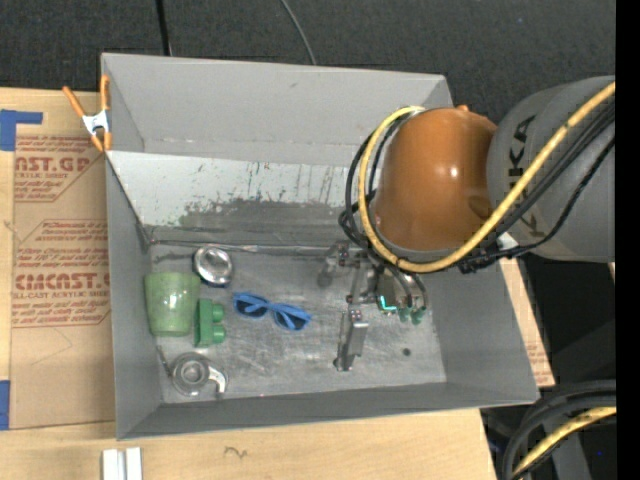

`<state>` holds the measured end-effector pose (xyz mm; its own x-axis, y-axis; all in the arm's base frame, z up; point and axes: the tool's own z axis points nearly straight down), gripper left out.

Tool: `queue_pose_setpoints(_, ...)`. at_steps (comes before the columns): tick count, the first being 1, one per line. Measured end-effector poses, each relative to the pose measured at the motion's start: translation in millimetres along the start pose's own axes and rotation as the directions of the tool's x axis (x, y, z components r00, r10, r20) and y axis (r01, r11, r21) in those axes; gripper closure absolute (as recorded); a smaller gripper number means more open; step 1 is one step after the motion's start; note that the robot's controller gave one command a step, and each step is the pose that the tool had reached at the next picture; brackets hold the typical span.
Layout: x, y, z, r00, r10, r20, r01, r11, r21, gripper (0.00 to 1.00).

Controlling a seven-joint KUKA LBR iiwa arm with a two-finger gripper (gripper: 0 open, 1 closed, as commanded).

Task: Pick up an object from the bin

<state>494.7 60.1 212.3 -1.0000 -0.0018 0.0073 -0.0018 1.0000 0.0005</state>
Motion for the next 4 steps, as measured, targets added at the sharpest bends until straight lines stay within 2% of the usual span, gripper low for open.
queue_pose_setpoints(1, -59.9, 14, 108, 0.994, -0.106, 0.004, 0.106, 0.994, 0.001, 0.00)
queue_pose_setpoints(2, -52.0, 31, 139, 0.983, -0.181, 0.016, 0.181, 0.983, 0.001, 0.00)
queue_pose_setpoints(3, -53.2, 31, 138, 0.983, -0.181, 0.019, 0.181, 0.984, 0.000, 1.00)
queue_pose_setpoints(4, -71.7, 13, 16, 0.887, -0.462, 0.014, 0.462, 0.887, 0.007, 1.00)
